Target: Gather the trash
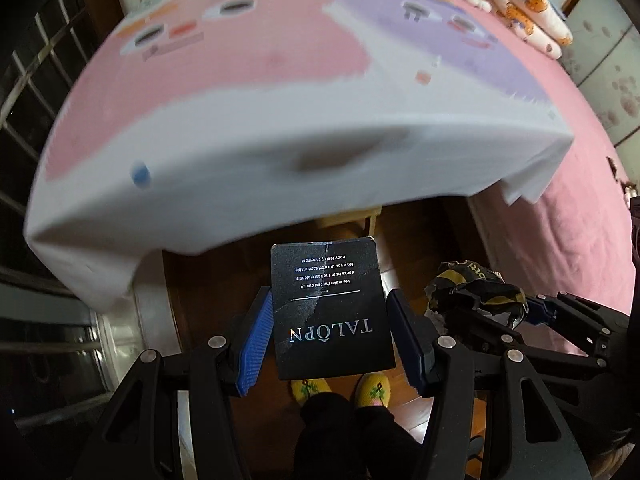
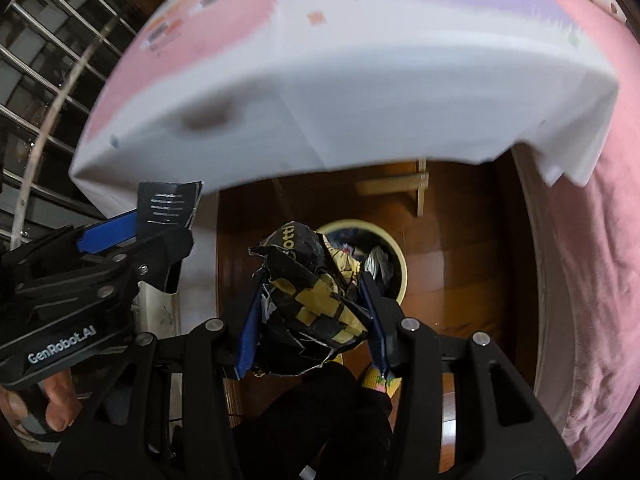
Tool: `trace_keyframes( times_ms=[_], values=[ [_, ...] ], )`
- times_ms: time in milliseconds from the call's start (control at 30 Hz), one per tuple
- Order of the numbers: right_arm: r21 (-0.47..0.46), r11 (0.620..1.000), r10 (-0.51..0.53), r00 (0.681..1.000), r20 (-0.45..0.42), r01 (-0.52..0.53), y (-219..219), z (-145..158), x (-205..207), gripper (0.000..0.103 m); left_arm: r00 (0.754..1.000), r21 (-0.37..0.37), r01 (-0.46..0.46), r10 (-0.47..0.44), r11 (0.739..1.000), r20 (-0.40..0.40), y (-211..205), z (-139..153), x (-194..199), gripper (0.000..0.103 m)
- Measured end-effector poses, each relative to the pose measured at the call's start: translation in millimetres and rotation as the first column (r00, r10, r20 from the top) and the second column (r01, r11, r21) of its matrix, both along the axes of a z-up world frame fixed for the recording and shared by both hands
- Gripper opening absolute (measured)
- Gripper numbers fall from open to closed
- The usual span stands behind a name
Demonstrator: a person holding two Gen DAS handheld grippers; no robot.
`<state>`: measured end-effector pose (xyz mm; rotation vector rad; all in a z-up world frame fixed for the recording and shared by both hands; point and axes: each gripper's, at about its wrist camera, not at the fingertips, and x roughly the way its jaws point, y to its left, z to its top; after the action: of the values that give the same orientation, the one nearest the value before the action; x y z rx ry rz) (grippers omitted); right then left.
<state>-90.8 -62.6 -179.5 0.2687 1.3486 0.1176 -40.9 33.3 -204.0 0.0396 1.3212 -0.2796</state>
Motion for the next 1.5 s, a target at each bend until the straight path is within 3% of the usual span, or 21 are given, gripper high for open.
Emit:
trace_keyframes(
  times_ms=[267, 467, 667, 700, 733, 767, 967, 1167, 1500],
  values=[
    [0.030, 0.999, -0.035, 0.996, -0.081, 0.037, -20, -108, -6, 0.042, 0.996, 0.028, -0.051, 0.053, 0.998, -0.067, -14, -104, -8, 0.058],
    [0.029, 0.997, -0.068, 0.989, -0.134, 0.073, -30, -189, -8, 0.043, 0.989, -0.023, -0.075, 0.072, 0.997, -0.127, -19, -180, -2, 0.059],
    [0.017, 0.995, -0.098, 0.981, -0.168, 0.102, -33, -250, -8, 0.043, 0.986, -0.033, -0.078, 0.072, 0.996, -0.147, -16, -240, 2, 0.064],
    [0.014, 0.994, -0.102, 0.980, -0.172, 0.106, -33, -257, -8, 0.043, 0.986, -0.030, -0.077, 0.072, 0.997, -0.149, -16, -246, 2, 0.072],
    [0.016, 0.994, -0.107, 0.979, -0.175, 0.111, -34, -264, -8, 0.044, 0.986, -0.024, -0.076, 0.072, 0.997, -0.150, -16, -252, 2, 0.086],
    [0.019, 0.993, -0.111, 0.978, -0.177, 0.116, -34, -271, -8, 0.044, 0.987, -0.012, -0.078, 0.075, 0.997, -0.143, -16, -260, 3, 0.091],
    [0.034, 0.992, -0.116, 0.978, -0.171, 0.124, -32, -295, -2, 0.047, 0.990, 0.028, -0.086, 0.089, 0.996, -0.114, -8, -278, 3, 0.095],
    [0.017, 0.992, -0.122, 0.984, -0.132, 0.125, -27, -287, 5, 0.069, 0.991, 0.037, -0.102, 0.105, 0.994, -0.080, 5, -266, 2, 0.098],
    [-0.016, 0.993, -0.118, 0.986, -0.116, 0.117, -23, -267, 11, 0.070, 0.991, 0.047, -0.127, 0.129, 0.991, -0.038, 16, -228, 4, 0.099]
  ],
)
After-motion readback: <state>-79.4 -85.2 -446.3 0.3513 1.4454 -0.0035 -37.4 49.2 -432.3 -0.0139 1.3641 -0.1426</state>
